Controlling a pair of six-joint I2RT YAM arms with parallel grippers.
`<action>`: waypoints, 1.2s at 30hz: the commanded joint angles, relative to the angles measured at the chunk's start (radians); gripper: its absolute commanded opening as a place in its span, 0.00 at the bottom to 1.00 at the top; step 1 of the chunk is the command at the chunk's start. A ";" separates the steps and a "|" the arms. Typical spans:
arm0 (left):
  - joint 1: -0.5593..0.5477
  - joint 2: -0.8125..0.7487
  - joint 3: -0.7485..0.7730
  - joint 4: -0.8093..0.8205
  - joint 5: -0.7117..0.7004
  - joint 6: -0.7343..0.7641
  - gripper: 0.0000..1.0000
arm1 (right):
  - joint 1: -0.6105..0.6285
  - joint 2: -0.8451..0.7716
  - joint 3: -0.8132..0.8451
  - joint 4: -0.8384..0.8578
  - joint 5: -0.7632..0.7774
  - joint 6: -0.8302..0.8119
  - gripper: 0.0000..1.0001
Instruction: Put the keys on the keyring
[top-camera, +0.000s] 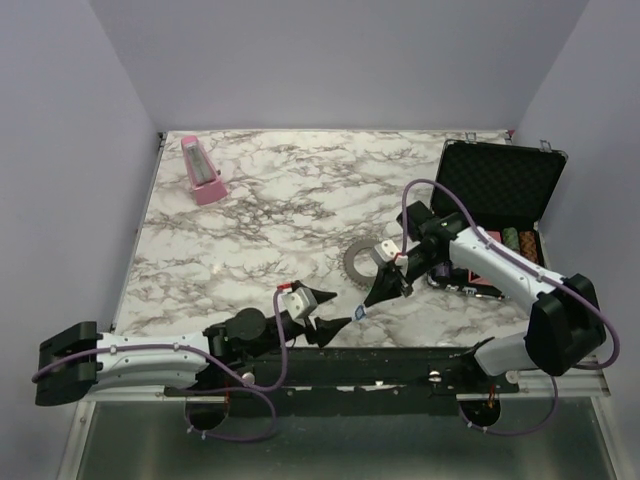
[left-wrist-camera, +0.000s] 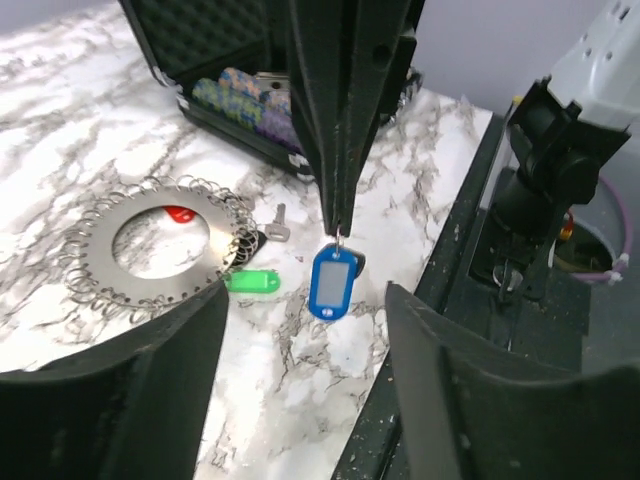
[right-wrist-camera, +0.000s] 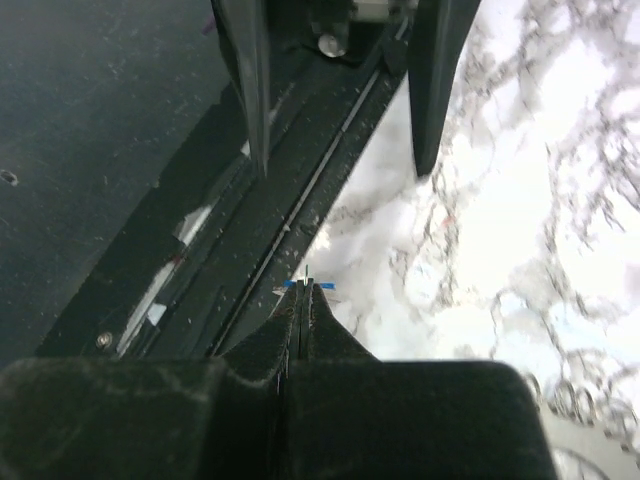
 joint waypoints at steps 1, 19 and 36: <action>-0.003 -0.254 -0.066 -0.167 -0.068 -0.024 0.77 | -0.053 -0.084 -0.030 0.006 0.123 0.084 0.01; 0.010 -0.810 -0.097 -0.766 -0.206 -0.291 0.98 | -0.211 -0.258 -0.155 -0.149 0.781 0.233 0.01; 0.010 -0.630 -0.058 -0.679 -0.191 -0.238 0.99 | -0.040 0.057 -0.204 0.285 0.738 0.555 0.01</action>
